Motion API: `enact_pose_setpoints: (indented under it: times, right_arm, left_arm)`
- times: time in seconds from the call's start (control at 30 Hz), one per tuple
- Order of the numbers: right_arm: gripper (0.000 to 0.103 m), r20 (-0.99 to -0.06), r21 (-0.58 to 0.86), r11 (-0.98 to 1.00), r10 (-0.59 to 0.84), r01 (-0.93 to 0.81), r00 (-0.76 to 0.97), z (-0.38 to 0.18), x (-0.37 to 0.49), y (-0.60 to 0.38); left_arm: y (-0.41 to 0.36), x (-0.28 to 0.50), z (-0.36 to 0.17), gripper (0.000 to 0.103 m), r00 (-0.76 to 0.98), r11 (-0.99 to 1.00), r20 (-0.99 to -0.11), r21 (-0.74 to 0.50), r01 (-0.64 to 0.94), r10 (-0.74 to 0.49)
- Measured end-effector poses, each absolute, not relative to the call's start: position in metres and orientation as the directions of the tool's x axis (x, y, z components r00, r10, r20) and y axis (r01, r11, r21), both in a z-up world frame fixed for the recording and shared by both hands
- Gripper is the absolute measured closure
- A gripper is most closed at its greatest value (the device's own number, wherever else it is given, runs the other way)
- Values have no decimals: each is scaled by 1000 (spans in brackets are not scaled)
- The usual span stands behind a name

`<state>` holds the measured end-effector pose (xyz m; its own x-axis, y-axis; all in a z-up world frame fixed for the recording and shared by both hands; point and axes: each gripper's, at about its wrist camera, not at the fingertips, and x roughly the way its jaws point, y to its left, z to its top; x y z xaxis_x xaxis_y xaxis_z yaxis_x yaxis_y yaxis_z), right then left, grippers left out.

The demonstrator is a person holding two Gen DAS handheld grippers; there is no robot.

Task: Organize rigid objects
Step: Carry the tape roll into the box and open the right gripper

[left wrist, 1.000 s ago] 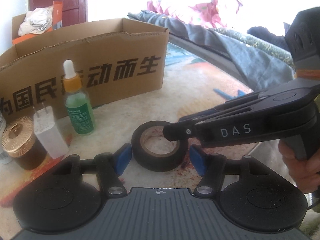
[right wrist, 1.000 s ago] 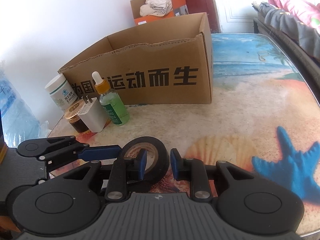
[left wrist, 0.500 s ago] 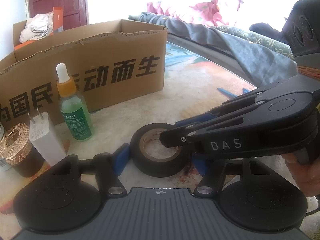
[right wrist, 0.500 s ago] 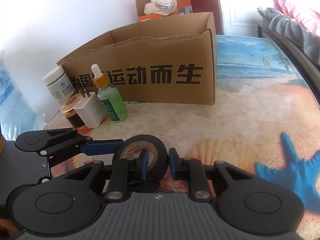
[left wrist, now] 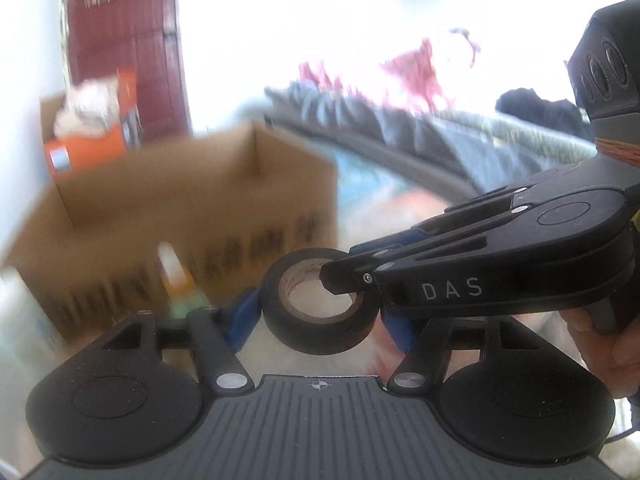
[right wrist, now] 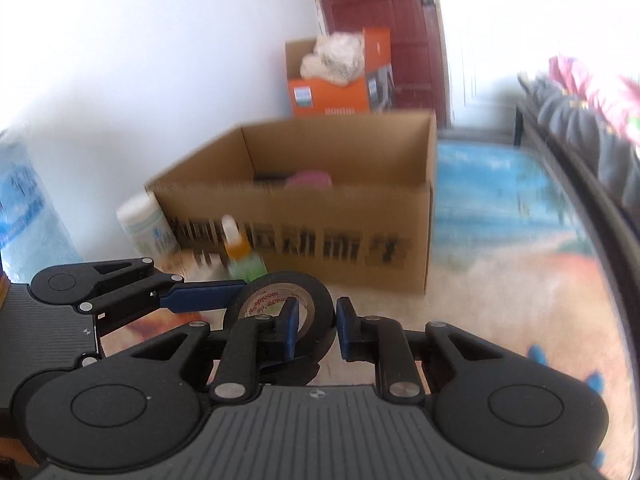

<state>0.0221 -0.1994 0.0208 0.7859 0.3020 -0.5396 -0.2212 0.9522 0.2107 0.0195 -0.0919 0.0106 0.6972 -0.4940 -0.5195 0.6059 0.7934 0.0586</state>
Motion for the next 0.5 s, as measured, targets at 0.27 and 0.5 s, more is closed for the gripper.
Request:
enact_pose_setpoints:
  times: [0.27, 0.5]
  right_arm:
    - [81, -382, 130, 944, 330, -303, 863, 88, 66, -185]
    - [81, -463, 156, 906, 419, -394, 781, 102, 161, -167]
  left_arm:
    - [-80, 61, 75, 37, 797, 830, -397, 133, 541, -456]
    - [-70, 136, 86, 37, 780, 859, -505, 134, 494, -370]
